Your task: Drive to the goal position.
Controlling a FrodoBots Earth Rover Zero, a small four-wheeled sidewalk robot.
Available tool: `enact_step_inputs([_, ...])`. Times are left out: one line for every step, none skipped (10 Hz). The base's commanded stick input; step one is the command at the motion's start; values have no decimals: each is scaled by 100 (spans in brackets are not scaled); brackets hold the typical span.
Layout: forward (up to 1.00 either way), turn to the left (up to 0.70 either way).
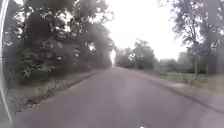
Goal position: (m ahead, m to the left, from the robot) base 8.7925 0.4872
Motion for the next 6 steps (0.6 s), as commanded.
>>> enact_step_inputs([70, 2])
enact_step_inputs([70, 1])
enact_step_inputs([70, 1])
enact_step_inputs([70, 1])
enact_step_inputs([70, 1])
enact_step_inputs([70, 1])
